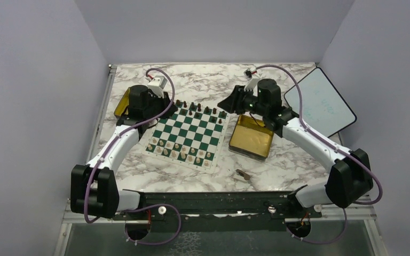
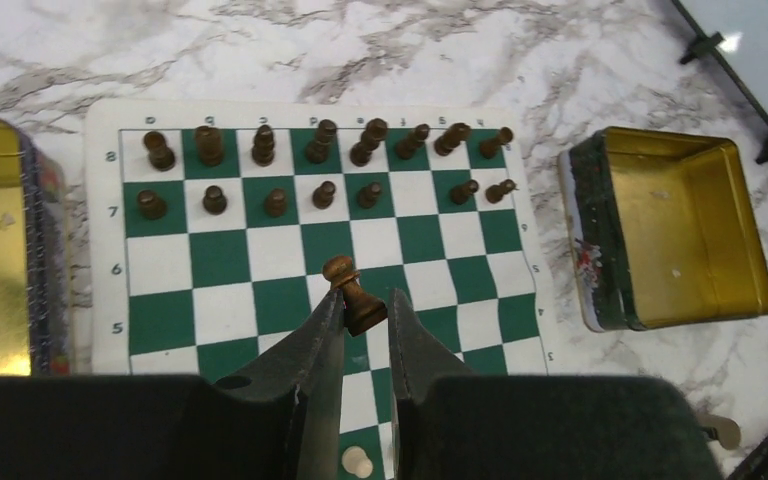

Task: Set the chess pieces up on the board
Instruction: Place the chess piece on the chessboard.

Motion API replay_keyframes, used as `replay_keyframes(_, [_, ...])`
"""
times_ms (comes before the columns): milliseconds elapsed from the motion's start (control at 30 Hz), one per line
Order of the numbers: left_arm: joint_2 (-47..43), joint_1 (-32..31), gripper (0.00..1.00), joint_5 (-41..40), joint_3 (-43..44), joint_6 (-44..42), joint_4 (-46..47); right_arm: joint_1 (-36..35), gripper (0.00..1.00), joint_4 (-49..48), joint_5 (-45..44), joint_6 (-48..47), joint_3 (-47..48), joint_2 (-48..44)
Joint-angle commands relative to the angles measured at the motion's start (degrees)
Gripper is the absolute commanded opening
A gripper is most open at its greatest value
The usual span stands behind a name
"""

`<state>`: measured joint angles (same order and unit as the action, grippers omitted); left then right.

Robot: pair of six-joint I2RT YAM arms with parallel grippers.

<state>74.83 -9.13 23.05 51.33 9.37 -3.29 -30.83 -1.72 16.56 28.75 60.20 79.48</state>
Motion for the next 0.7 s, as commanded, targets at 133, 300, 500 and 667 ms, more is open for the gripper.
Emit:
replay_keyframes(133, [-4.0, -5.5, 0.14, 11.6, -3.8, -6.0, 6.9, 5.7, 0.40, -4.9, 27.7, 8.1, 5.2, 10.3])
replay_keyframes(300, [-7.1, -10.6, 0.14, 14.8, -6.6, -9.1, 10.8, 5.8, 0.43, -13.4, 38.5, 15.5, 5.6, 15.0])
replay_keyframes(500, [-7.8, -12.8, 0.14, 19.2, -8.8, -13.0, 12.2, 5.7, 0.43, -11.7, 43.5, 15.3, 8.5, 18.9])
replay_keyframes(667, [-7.9, -13.5, 0.13, 20.3, -9.8, -13.8, 13.6, 5.7, 0.43, -11.9, 45.3, 15.5, 8.2, 19.2])
